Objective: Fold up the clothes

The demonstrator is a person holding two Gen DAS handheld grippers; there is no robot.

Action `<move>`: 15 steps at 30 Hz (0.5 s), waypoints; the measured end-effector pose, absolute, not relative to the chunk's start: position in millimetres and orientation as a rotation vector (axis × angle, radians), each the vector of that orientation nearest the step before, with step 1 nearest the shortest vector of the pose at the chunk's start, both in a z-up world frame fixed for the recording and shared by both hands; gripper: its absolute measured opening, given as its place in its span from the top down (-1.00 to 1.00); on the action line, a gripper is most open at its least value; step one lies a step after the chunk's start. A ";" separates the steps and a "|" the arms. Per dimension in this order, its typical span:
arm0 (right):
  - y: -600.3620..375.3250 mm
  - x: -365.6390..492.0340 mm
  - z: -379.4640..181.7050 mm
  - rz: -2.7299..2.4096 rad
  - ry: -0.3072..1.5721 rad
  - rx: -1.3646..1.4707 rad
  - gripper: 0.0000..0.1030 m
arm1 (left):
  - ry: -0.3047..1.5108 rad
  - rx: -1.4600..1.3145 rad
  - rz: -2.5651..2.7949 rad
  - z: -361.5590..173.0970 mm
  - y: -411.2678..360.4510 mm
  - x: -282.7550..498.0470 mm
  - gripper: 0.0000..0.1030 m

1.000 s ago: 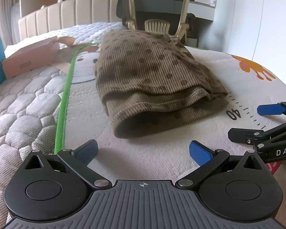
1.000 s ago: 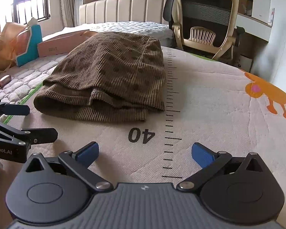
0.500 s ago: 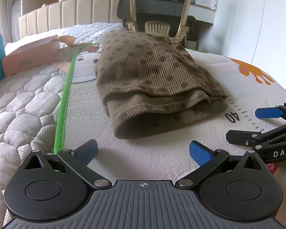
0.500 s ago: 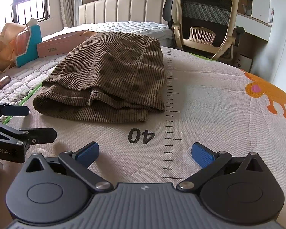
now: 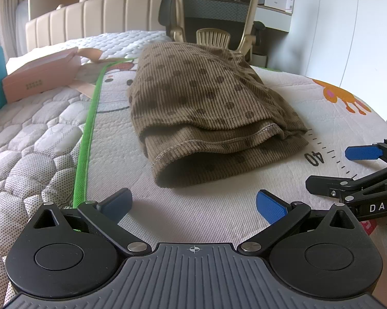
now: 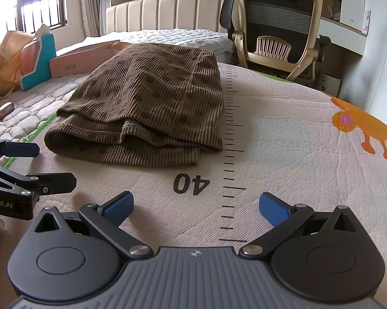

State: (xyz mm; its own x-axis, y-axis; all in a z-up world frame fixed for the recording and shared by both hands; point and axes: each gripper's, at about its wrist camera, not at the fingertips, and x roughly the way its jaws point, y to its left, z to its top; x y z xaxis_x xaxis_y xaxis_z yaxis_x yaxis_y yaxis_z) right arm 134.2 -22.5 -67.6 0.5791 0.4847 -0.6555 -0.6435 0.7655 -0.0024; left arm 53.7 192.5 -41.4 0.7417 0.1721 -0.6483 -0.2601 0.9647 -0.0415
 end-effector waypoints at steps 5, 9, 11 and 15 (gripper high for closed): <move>-23.2 134.3 -67.5 0.669 0.685 -0.252 -1.00 | 0.696 -0.134 0.238 -41.3 192.2 53.8 -1.00; -23.6 134.2 -67.3 0.670 0.685 -0.252 -1.00 | 0.696 -0.134 0.238 -41.3 192.0 53.8 -1.00; -23.7 134.2 -67.3 0.670 0.685 -0.252 -1.00 | 0.696 -0.134 0.238 -41.2 192.3 54.0 -1.00; -23.7 134.2 -67.2 0.670 0.685 -0.251 -1.00 | 0.695 -0.136 0.237 -41.1 192.8 53.8 -1.00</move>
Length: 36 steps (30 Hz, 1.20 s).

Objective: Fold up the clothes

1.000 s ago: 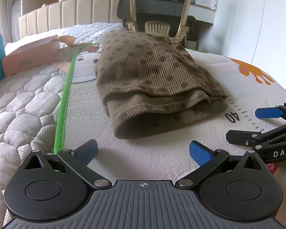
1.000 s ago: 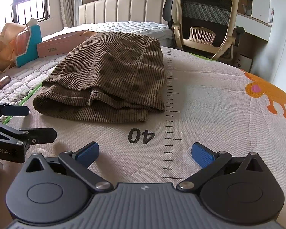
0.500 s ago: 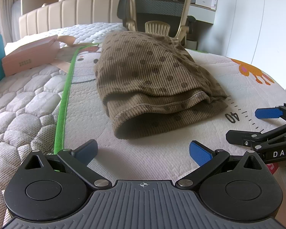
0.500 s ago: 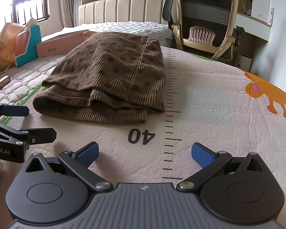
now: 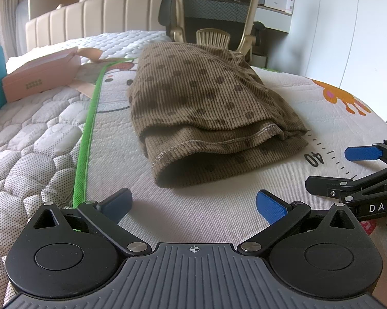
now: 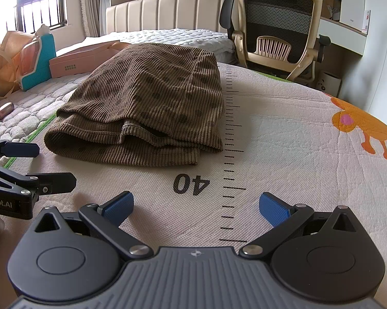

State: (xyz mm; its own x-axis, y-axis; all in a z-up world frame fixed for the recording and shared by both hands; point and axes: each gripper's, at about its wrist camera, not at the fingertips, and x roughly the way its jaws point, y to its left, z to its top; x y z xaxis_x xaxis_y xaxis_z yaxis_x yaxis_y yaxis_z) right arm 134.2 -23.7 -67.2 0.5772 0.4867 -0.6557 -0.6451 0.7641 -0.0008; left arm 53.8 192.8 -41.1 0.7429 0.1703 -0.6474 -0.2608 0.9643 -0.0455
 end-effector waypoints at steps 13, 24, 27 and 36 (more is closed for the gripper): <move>-23.1 133.9 -67.5 0.670 0.685 -0.246 -1.00 | 0.695 -0.137 0.236 -40.9 193.7 54.1 -1.00; -23.3 133.9 -67.7 0.669 0.684 -0.244 -1.00 | 0.695 -0.137 0.236 -41.0 194.0 54.3 -1.00; -23.1 133.7 -67.7 0.668 0.684 -0.244 -1.00 | 0.695 -0.137 0.236 -41.0 194.4 54.3 -1.00; -24.4 133.8 -67.1 0.670 0.685 -0.244 -1.00 | 0.690 -0.140 0.231 -41.3 194.5 53.6 -1.00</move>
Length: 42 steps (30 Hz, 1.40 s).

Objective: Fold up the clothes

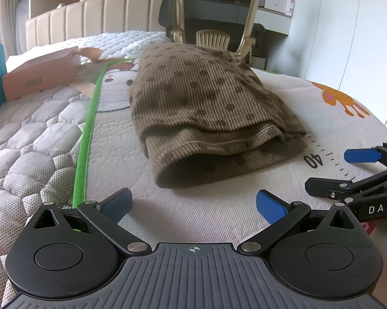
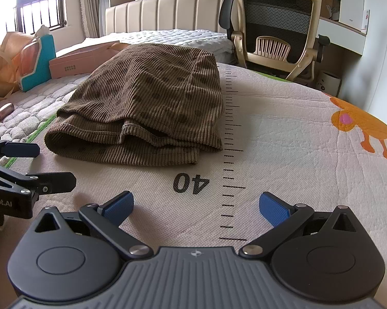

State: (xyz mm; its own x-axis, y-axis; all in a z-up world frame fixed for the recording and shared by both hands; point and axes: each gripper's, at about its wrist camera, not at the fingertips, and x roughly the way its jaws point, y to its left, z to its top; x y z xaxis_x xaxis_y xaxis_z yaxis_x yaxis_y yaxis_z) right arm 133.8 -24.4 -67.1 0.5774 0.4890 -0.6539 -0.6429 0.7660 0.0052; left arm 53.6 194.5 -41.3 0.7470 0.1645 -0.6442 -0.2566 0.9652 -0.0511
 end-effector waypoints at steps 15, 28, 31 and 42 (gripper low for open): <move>-26.3 127.9 -69.5 0.668 0.660 -0.234 -1.00 | 0.719 -0.094 0.237 -42.1 189.5 57.4 -1.00; -24.7 127.8 -69.4 0.665 0.660 -0.235 -1.00 | 0.716 -0.092 0.237 -42.4 189.5 56.9 -1.00; -25.6 128.8 -69.5 0.665 0.660 -0.236 -1.00 | 0.715 -0.093 0.237 -42.4 189.6 56.8 -1.00; -25.1 127.5 -69.7 0.664 0.659 -0.238 -1.00 | 0.713 -0.095 0.236 -42.8 189.8 56.4 -1.00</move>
